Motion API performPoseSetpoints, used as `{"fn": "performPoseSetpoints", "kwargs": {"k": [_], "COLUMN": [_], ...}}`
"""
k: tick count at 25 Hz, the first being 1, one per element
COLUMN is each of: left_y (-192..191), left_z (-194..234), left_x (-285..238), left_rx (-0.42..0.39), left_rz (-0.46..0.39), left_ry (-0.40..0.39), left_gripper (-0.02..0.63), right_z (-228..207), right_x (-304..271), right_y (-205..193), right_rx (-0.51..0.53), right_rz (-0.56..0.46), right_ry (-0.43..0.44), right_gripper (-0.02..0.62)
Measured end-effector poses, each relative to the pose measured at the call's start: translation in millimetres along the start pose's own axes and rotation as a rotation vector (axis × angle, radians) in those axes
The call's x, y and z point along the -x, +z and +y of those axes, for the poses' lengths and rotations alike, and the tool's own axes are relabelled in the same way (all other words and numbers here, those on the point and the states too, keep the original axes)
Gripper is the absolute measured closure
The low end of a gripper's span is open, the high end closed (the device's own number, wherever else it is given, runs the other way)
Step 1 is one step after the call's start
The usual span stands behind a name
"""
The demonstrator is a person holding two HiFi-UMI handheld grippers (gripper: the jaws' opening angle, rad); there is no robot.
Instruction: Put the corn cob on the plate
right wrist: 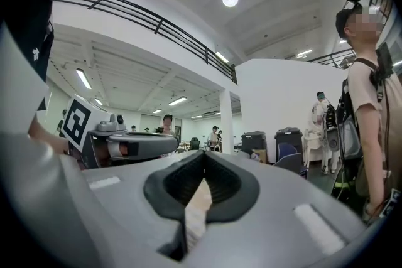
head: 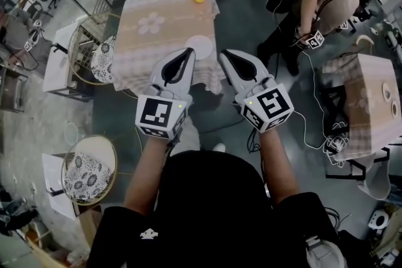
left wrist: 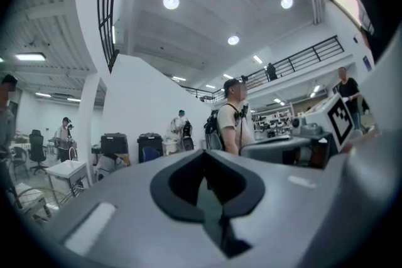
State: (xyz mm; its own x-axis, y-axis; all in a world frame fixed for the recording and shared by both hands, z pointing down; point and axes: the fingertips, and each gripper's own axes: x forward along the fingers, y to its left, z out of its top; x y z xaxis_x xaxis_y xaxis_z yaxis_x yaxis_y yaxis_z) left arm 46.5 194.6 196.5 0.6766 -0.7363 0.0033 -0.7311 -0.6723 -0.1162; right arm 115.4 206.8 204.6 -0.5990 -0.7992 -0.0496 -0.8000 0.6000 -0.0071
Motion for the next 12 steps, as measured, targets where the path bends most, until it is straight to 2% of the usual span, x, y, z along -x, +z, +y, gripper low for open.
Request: {"fn": "performPoseSetpoints", "kwargs": {"k": [12], "left_y": [-20.4], "left_z": [66.9], "left_x": [-34.4], "left_rx": [0.025], "left_rz": [0.025], "left_ry": [-0.003], "left_gripper": [0.598], "right_z": [-18.4], "right_x": [-83.2], "right_y": [-11.7], "right_rx": [-0.017], "right_rz": [0.028], "right_ry": [0.018], "right_gripper": [0.595]}}
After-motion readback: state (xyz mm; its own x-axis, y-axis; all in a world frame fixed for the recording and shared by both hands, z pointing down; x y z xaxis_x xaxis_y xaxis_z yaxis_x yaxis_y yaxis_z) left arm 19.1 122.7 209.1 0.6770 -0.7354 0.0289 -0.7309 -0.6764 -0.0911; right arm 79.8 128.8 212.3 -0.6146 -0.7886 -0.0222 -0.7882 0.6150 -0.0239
